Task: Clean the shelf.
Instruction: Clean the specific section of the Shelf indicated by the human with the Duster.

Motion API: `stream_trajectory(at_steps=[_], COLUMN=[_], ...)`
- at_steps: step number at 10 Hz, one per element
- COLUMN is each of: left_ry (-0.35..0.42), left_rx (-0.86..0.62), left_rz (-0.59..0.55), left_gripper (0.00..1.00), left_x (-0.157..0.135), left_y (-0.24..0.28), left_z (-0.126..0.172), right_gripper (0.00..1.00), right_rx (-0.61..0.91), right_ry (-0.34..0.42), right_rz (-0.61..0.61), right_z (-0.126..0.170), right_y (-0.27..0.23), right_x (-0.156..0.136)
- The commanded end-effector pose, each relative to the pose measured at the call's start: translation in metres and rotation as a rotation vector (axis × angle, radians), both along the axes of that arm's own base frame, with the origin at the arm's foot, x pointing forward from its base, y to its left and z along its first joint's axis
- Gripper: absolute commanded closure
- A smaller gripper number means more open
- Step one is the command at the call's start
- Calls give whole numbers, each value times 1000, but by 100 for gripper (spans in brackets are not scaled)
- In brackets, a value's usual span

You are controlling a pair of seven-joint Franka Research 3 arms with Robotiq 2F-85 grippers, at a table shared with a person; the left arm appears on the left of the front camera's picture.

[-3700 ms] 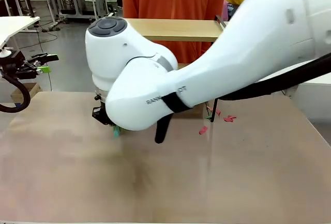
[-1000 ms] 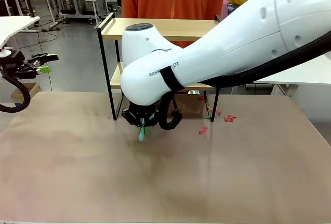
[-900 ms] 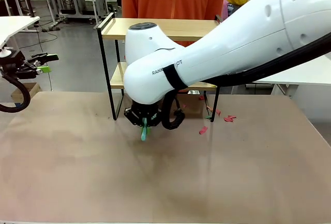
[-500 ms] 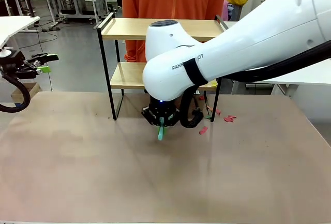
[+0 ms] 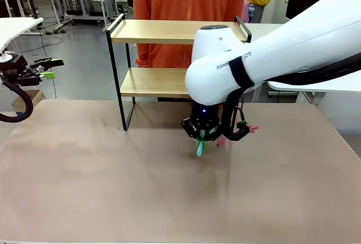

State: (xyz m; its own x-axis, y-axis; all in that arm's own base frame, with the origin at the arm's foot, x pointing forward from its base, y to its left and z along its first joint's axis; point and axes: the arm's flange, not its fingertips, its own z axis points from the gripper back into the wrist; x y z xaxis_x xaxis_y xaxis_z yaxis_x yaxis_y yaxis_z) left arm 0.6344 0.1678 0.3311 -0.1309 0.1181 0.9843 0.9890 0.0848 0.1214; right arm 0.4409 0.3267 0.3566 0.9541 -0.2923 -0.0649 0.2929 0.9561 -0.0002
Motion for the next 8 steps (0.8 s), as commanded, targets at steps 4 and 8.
stream_trajectory(at_steps=[4, 8], left_ry=[-14, -14], left_rx=[3, 3], left_rz=[1, 1], left_gripper=[0, 0], left_x=[-2, -2], left_y=[-1, -1], left_z=[3, 3], right_gripper=[87, 87], right_rx=[-35, -47], right_ry=[-23, 28], right_rz=[34, -55], right_z=[3, -3], right_y=[-61, -44], right_x=[-14, -3])
